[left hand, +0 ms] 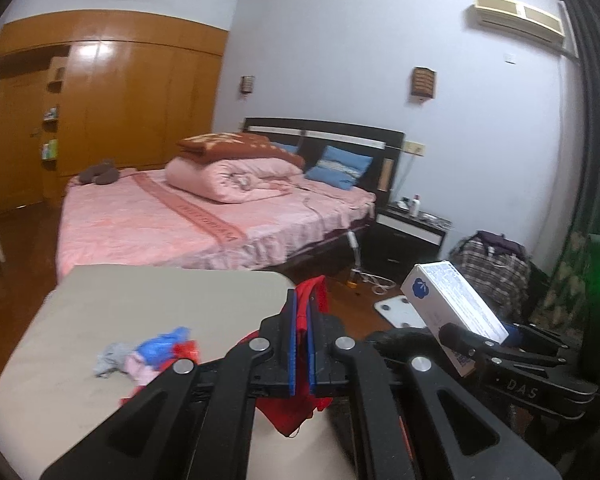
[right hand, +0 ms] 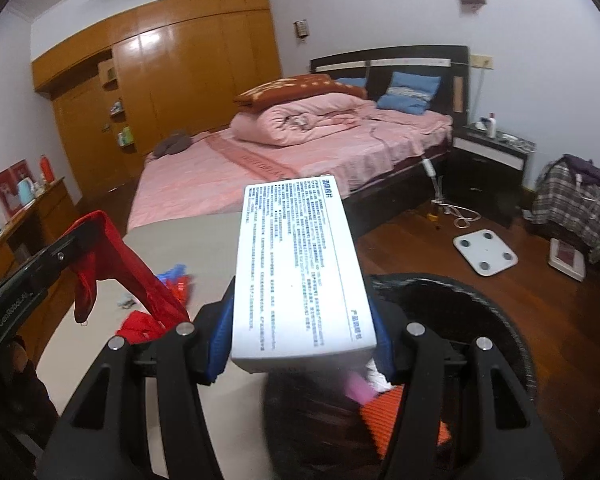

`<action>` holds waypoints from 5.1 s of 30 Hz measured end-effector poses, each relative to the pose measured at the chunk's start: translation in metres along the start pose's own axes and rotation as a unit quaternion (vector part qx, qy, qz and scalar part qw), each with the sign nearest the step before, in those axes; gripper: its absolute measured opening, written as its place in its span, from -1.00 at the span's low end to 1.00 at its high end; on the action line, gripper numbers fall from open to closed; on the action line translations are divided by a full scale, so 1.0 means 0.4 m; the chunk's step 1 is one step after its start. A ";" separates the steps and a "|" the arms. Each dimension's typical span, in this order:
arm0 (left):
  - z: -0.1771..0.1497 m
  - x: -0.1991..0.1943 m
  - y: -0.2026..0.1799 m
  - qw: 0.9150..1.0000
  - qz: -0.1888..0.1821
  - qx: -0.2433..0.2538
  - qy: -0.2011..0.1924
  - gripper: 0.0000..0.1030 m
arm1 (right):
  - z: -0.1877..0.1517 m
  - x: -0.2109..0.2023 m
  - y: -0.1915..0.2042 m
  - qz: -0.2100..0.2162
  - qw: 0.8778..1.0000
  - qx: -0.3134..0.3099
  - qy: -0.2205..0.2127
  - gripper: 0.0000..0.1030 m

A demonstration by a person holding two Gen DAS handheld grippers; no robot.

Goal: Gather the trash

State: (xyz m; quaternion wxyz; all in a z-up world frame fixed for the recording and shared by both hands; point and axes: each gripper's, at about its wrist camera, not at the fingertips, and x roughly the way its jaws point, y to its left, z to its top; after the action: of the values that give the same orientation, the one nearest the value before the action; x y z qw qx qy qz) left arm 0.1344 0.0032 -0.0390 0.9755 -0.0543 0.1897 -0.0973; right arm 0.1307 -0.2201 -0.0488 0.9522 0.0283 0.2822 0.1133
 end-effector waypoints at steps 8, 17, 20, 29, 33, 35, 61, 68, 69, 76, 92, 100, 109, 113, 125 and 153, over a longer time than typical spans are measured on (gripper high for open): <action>0.006 0.036 -0.141 0.998 -0.062 0.022 0.005 -0.92 | -0.035 -0.050 -0.114 -0.048 0.999 0.021 -0.004 0.07; -0.009 0.095 -0.272 0.993 -0.110 0.044 0.025 -0.92 | -0.088 -0.085 -0.221 -0.089 0.995 0.043 -0.003 0.07; -0.017 0.120 -0.299 0.991 -0.119 0.049 0.035 -0.92 | -0.097 -0.089 -0.250 -0.099 0.994 0.048 -0.002 0.07; -0.063 0.170 -0.332 0.986 -0.132 0.066 0.072 -0.09 | -0.130 -0.074 -0.294 -0.121 0.991 0.056 0.014 0.27; -0.083 0.171 -0.306 0.988 -0.119 0.060 0.080 0.10 | -0.143 -0.063 -0.296 -0.128 0.990 0.057 0.020 0.58; -0.088 0.167 -0.276 0.990 -0.102 0.053 0.082 0.18 | -0.142 -0.063 -0.294 -0.128 0.990 0.058 0.018 0.72; -0.164 -0.034 0.240 0.986 0.141 0.000 0.088 0.68 | -0.101 0.061 0.083 0.015 0.999 -0.019 0.023 0.89; -0.198 -0.055 0.338 0.978 0.183 -0.008 0.098 0.68 | -0.112 0.123 0.195 0.053 0.997 -0.046 0.040 0.89; -0.204 -0.052 0.348 0.977 0.186 -0.010 0.100 0.68 | -0.114 0.131 0.208 0.057 0.996 -0.049 0.042 0.89; -0.249 0.001 0.398 0.974 0.191 -0.028 0.122 0.68 | -0.118 0.202 0.273 0.073 0.994 -0.063 0.050 0.89; -0.312 0.184 0.418 0.971 0.164 -0.039 0.167 0.64 | -0.131 0.340 0.282 0.065 0.993 -0.060 0.076 0.89; -0.328 0.204 0.386 0.973 0.132 -0.031 0.185 -0.21 | -0.133 0.352 0.282 0.064 0.993 -0.060 0.077 0.89; -0.313 0.150 0.375 0.974 0.149 -0.047 0.166 -0.28 | -0.125 0.340 0.277 0.063 0.994 -0.058 0.069 0.89; -0.304 0.123 0.375 0.975 0.152 -0.049 0.158 -0.29 | -0.124 0.327 0.283 0.066 0.994 -0.057 0.064 0.89; -0.293 0.113 0.422 0.972 0.163 -0.054 0.162 0.00 | -0.134 0.324 0.304 0.076 0.992 -0.064 0.074 0.89; -0.308 0.148 0.439 0.975 0.139 -0.050 0.163 -0.77 | -0.157 0.357 0.338 0.079 0.990 -0.072 0.097 0.89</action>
State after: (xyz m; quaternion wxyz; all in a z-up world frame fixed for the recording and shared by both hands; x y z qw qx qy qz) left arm 0.1711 0.1533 -0.1989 0.9314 -0.0595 0.3565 0.0418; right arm 0.1861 -0.0562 -0.1614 0.9082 -0.0290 0.3610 0.2099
